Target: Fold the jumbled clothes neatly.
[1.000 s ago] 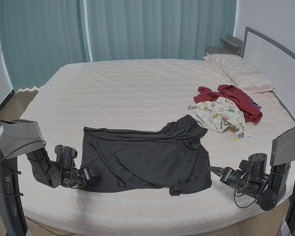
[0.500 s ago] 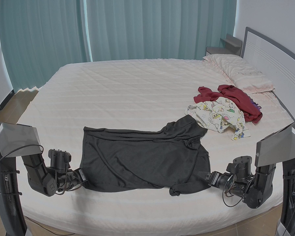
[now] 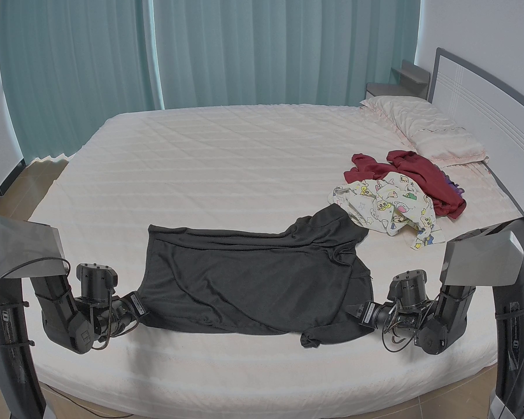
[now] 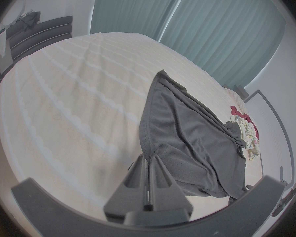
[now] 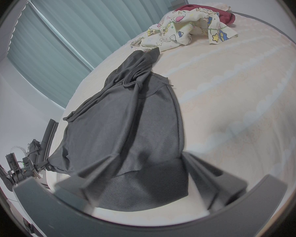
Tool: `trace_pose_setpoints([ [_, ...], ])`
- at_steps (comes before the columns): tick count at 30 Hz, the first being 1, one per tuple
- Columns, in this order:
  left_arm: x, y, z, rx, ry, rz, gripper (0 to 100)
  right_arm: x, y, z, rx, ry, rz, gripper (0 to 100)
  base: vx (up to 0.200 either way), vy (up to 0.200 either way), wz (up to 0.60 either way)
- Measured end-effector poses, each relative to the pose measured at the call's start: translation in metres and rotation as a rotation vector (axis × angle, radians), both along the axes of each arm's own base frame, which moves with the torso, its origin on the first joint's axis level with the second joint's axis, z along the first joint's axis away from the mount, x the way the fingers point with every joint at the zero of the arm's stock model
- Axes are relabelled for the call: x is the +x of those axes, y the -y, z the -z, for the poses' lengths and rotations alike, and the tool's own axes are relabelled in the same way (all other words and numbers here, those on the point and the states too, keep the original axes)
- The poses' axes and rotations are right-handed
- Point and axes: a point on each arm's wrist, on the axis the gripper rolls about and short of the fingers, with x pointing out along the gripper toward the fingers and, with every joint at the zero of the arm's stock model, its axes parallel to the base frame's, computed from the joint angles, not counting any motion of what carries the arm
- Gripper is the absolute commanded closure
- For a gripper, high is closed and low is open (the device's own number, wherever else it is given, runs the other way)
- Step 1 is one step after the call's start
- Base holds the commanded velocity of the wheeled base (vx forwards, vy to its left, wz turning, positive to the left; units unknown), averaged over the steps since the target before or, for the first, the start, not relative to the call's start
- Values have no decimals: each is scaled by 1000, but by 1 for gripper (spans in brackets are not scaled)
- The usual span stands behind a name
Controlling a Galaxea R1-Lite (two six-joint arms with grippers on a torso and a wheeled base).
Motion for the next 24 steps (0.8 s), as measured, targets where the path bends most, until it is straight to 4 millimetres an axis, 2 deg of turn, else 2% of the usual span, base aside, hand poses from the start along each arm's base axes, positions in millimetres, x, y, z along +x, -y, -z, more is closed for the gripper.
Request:
trace_pose_setpoints([
  [6, 0, -9, -1, 0, 2, -30, 100, 10, 3, -4, 13, 37, 18, 100, 0, 0, 0],
  [11, 0, -15, -1, 0, 2, -50, 100, 24, 9, -20, 35, 102, 44, 100, 0, 0, 0],
  [14, 0, -17, -1, 0, 3, -56, 100, 26, 11, -36, 51, 143, 48, 100, 0, 0, 0],
  [18, -1, -18, -2, 1, 3, -57, 100, 18, 15, -57, 71, 173, 39, 100, 0, 0, 0],
  [24, -8, -18, -10, 7, 7, -51, 100, -13, 26, -83, 113, 165, -8, 100, 0, 0, 0],
])
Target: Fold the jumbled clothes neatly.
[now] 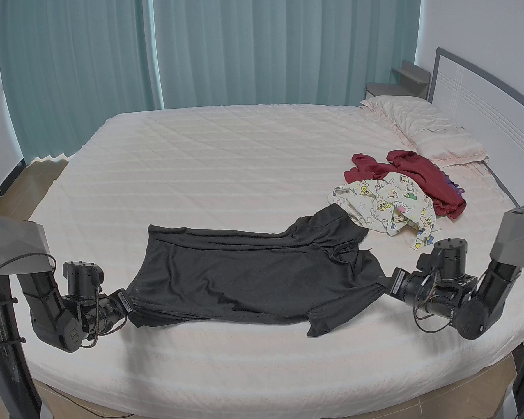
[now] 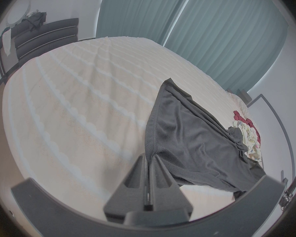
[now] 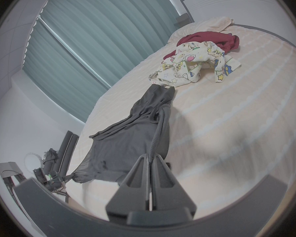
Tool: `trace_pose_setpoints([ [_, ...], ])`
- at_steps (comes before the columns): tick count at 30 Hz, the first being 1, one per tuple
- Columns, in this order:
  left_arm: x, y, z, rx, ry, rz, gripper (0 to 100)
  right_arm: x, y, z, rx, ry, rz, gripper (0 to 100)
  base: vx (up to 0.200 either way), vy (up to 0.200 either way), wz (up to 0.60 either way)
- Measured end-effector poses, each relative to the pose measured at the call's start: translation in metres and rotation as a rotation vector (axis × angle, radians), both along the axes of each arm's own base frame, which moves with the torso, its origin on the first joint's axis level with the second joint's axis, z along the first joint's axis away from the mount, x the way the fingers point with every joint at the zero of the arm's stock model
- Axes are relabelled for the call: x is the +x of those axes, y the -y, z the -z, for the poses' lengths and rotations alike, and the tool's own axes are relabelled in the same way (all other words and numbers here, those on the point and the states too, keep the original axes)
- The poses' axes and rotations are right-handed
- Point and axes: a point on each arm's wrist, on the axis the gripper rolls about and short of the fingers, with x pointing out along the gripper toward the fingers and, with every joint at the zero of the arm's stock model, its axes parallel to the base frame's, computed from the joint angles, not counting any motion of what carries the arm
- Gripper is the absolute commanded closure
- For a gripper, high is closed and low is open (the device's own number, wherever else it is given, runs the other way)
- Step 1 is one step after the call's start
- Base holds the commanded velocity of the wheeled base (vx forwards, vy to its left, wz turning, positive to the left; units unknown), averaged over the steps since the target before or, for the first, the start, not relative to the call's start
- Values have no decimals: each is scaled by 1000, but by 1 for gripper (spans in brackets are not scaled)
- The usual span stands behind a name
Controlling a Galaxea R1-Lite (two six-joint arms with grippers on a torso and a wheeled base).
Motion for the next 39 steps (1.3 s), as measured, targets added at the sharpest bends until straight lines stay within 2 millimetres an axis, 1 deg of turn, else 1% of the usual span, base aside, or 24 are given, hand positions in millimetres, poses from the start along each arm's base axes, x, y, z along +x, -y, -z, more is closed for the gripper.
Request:
trace_pose_setpoints([
  [6, -18, 0, -11, 74, -12, 69, 100, -36, 12, -19, 28, -15, -42, 100, 0, 0, 0],
  [13, -37, 0, -23, 123, -15, 114, 100, -66, 21, -34, 43, -10, -59, 100, 0, 0, 0],
  [18, -53, 0, -29, 188, -52, 176, 100, -82, 26, -36, 25, -22, -74, 100, 0, 0, 0],
  [22, -64, 0, -32, 208, -86, 200, 100, -92, 30, -31, -17, -77, -90, 100, 0, 0, 0],
  [24, -66, 0, -33, 211, -93, 204, 100, -93, 30, -29, -25, -102, -96, 100, 0, 0, 0],
  [26, -66, -1, -34, 212, -96, 205, 100, -92, 30, -28, -26, -120, -105, 100, 0, 0, 0],
  [29, -63, -1, -32, 211, -97, 203, 100, -82, 28, -29, -23, -123, -113, 100, 0, 0, 0],
  [32, -55, -1, -28, 201, -98, 191, 100, -64, 23, -30, -18, -109, -115, 100, 0, 0, 0],
  [35, -42, -1, -23, 171, -87, 155, 100, -43, 19, -26, -15, -97, -114, 100, 0, 0, 0],
  [39, -29, -1, -15, 130, -71, 116, 100, -15, 12, -13, -21, -105, -104, 100, 0, 0, 0],
])
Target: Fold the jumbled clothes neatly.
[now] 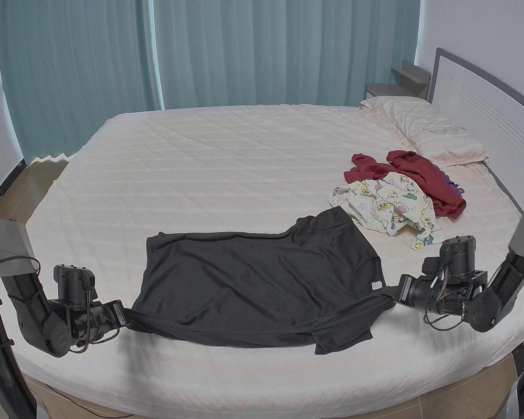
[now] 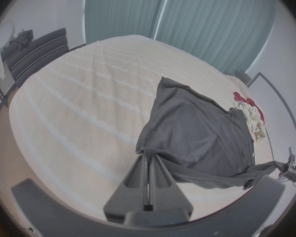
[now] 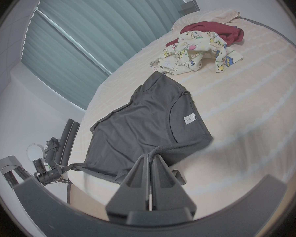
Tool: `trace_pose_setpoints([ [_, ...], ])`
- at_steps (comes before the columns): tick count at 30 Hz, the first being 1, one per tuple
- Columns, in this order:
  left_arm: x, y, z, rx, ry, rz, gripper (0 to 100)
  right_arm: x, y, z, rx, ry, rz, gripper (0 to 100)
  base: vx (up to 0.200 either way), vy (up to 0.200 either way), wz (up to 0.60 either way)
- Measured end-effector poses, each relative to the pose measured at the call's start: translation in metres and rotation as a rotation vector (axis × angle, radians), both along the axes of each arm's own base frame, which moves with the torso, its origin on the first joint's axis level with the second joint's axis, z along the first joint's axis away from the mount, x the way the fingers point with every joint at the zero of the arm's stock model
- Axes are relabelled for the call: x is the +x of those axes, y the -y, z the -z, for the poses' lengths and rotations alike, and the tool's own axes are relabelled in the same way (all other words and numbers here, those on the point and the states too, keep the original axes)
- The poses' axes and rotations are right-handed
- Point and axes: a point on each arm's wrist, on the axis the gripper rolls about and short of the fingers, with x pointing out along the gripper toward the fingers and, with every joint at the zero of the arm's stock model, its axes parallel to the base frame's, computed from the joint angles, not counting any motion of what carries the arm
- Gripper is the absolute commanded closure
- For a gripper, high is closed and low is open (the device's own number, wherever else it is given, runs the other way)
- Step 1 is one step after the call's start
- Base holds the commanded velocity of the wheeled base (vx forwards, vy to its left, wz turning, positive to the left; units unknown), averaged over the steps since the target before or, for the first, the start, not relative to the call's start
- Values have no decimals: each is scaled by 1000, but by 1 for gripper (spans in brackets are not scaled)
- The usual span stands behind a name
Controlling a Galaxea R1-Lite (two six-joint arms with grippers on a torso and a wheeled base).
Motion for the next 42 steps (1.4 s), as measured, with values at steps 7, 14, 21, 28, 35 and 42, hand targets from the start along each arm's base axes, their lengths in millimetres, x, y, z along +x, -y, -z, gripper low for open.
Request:
trace_pose_setpoints([
  [7, 12, 1, 11, -42, 2, -32, 100, 42, -9, 34, -32, -11, 44, 0, 0, 0, 0],
  [14, 17, 3, 17, -53, -2, -43, 100, 62, -12, 58, -60, 13, 97, 0, 0, 0, 0],
  [21, 17, 4, 19, -53, -9, -42, 100, 64, 3, 58, -27, 52, 182, 0, 0, 0, 0],
  [28, 17, 4, 20, -53, -12, -41, 100, 40, 12, 53, 2, 8, 158, 0, 0, 0, 0],
  [35, 16, 4, 20, -53, -14, -41, 100, 0, 0, 58, -25, -73, 4, 0, 0, 0, 0],
  [42, 16, 4, 20, -53, -14, -42, 100, -16, -6, 71, -136, -63, -110, 0, 0, 0, 0],
])
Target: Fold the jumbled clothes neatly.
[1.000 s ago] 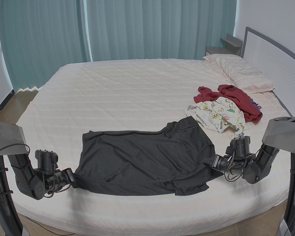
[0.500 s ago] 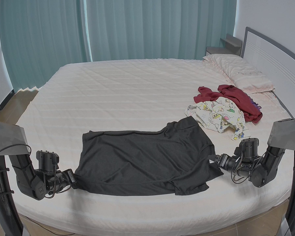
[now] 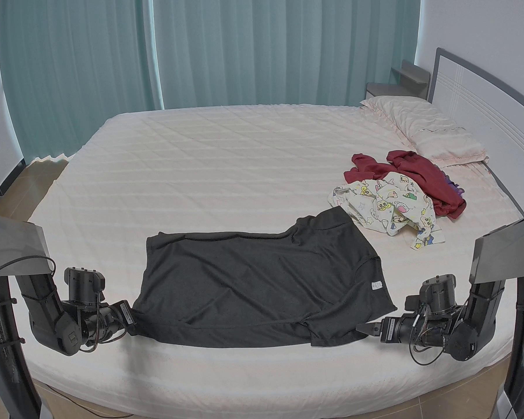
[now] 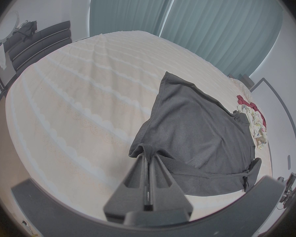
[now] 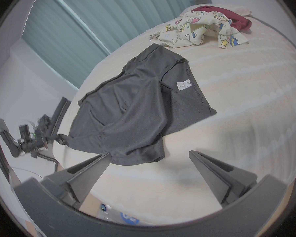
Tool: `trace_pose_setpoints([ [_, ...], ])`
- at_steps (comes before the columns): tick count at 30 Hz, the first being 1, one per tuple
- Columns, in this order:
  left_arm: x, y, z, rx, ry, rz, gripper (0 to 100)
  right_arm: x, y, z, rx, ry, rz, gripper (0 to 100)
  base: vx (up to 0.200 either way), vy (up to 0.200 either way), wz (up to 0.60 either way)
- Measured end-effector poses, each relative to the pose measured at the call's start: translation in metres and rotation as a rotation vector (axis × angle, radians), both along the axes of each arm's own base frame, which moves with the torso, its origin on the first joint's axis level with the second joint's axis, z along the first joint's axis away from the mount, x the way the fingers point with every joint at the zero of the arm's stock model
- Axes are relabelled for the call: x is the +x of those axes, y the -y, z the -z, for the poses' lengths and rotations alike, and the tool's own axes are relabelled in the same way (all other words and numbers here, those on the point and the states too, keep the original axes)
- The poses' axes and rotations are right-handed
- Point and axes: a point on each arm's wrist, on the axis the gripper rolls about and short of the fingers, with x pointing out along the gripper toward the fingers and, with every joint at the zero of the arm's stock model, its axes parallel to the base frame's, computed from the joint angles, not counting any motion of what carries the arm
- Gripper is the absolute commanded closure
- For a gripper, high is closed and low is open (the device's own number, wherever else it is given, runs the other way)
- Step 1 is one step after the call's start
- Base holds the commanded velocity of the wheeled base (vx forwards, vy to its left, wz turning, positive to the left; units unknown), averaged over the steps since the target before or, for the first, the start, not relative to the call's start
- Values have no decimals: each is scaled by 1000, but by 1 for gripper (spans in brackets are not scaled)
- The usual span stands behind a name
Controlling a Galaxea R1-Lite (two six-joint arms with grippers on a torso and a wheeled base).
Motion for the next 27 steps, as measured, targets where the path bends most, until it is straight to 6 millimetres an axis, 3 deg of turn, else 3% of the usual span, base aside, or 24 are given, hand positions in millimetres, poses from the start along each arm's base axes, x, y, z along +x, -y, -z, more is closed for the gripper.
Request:
trace_pose_setpoints([
  [11, 0, 0, 0, 1, -2, 2, 100, 6, -15, 31, -193, 42, -96, 0, 0, 0, 0],
  [20, 0, 0, 0, 0, -1, 0, 100, 14, -22, 42, -211, 56, -107, 0, 0, 0, 0],
  [21, 0, 0, 0, 1, -1, 1, 100, 15, -23, 42, -211, 61, -106, 100, 0, 0, 0],
  [27, 0, 0, 0, 1, -1, 1, 100, 15, -23, 42, -204, 63, -105, 100, 0, 0, 0],
])
